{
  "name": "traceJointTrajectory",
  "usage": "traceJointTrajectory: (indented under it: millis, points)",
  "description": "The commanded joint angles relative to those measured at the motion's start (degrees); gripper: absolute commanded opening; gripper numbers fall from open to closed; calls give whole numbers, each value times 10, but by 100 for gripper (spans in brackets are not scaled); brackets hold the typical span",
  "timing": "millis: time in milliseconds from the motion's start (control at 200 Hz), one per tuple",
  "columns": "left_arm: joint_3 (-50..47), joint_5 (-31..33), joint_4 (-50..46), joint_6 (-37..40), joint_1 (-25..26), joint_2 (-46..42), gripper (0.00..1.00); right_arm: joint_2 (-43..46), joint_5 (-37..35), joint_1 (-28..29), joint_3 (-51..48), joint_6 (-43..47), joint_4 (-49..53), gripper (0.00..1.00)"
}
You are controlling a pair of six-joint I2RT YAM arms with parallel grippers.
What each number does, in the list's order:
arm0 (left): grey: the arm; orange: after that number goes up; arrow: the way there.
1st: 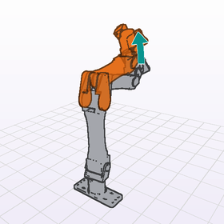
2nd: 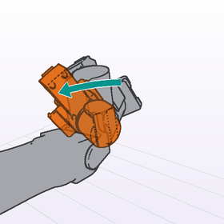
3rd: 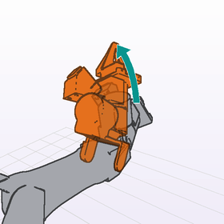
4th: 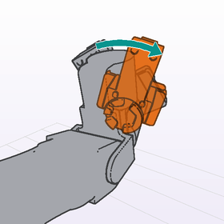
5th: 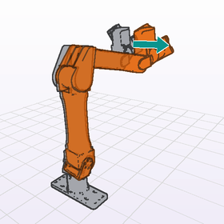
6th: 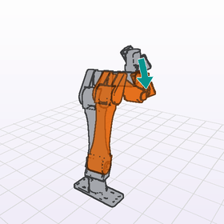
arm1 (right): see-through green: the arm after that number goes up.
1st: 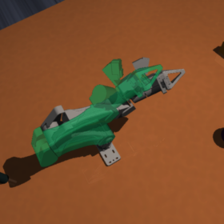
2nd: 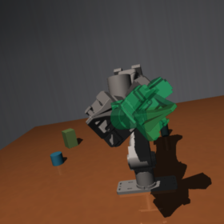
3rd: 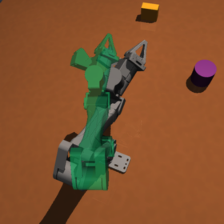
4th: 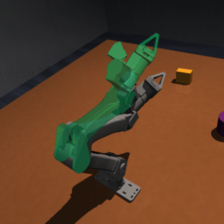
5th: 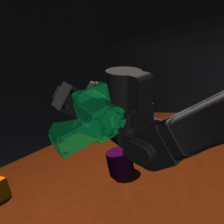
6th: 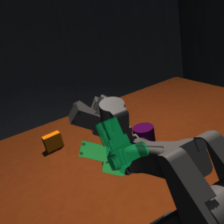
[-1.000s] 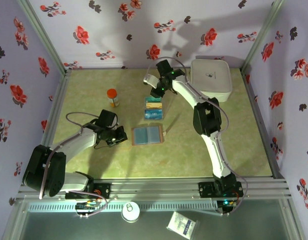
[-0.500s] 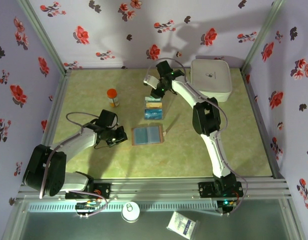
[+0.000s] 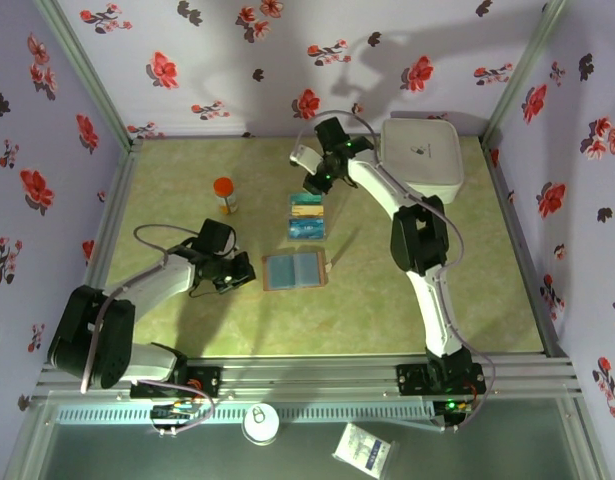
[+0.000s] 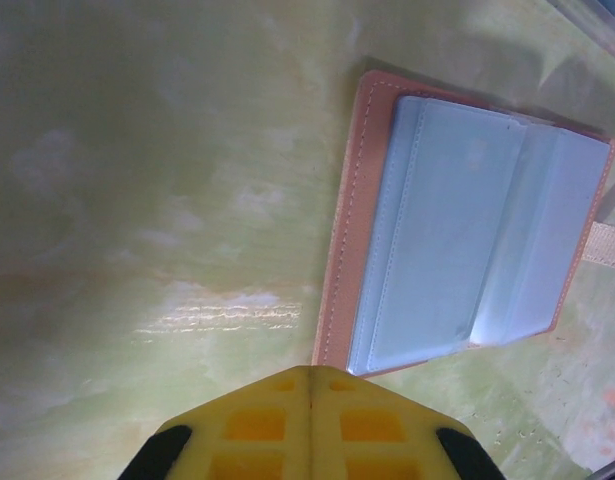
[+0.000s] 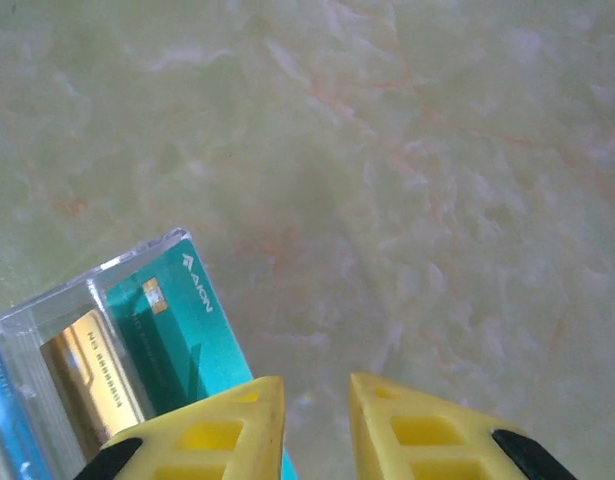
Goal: Take the credit cards out of the card holder
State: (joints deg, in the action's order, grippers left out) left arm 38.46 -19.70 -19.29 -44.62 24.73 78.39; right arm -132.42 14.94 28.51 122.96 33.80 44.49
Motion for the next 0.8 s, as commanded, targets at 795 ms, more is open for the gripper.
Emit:
traceJointTrajectory:
  millis: [795]
  points:
    - [30,-56,109,-12,14,122,0,341,56,94,-524,-638,-336,13]
